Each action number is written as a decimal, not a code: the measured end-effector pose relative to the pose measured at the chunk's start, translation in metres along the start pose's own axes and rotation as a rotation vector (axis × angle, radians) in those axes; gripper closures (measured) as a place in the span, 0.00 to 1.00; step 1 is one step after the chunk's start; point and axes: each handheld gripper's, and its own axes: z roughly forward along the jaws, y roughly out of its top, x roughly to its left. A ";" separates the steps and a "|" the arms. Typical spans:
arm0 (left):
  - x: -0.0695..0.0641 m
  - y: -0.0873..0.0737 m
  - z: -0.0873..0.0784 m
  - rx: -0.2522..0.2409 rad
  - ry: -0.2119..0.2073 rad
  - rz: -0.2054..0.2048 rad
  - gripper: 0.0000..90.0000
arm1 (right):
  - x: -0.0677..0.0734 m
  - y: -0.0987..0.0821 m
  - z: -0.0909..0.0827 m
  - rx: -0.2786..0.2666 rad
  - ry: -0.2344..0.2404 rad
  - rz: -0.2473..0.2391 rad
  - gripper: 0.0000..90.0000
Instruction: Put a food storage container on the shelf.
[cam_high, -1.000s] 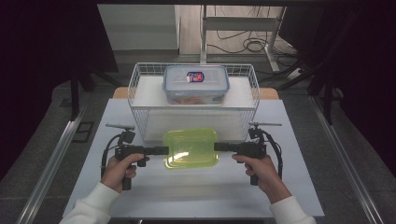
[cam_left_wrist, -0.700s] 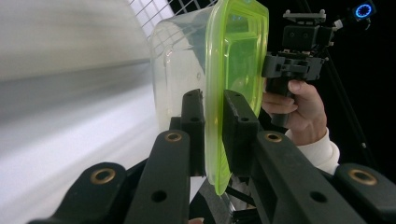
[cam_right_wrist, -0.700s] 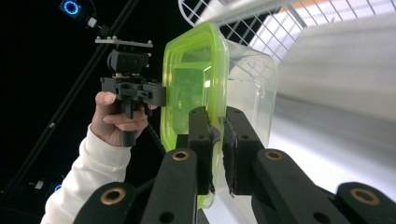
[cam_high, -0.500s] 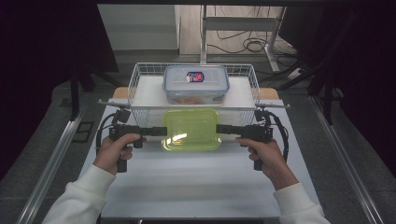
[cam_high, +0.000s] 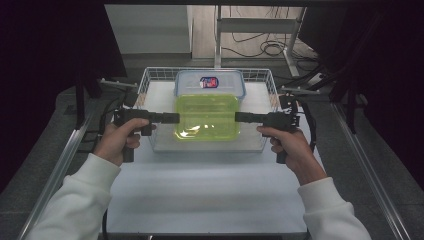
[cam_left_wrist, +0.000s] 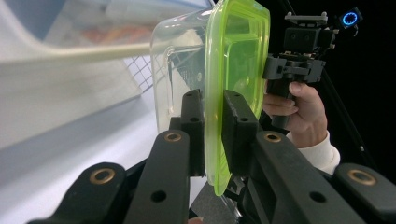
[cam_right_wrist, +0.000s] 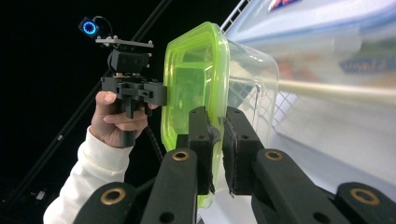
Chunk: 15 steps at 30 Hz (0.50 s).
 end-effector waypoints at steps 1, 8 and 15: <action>-0.001 0.004 0.000 -0.002 -0.002 -0.004 0.89 | 0.000 0.003 0.000 0.000 0.000 0.000 0.91; -0.007 0.034 -0.001 -0.002 0.006 -0.003 0.89 | 0.004 0.031 -0.002 -0.011 -0.003 -0.007 0.91; -0.002 0.064 0.002 0.009 0.018 -0.013 0.90 | 0.001 0.060 0.001 -0.013 -0.020 -0.002 0.91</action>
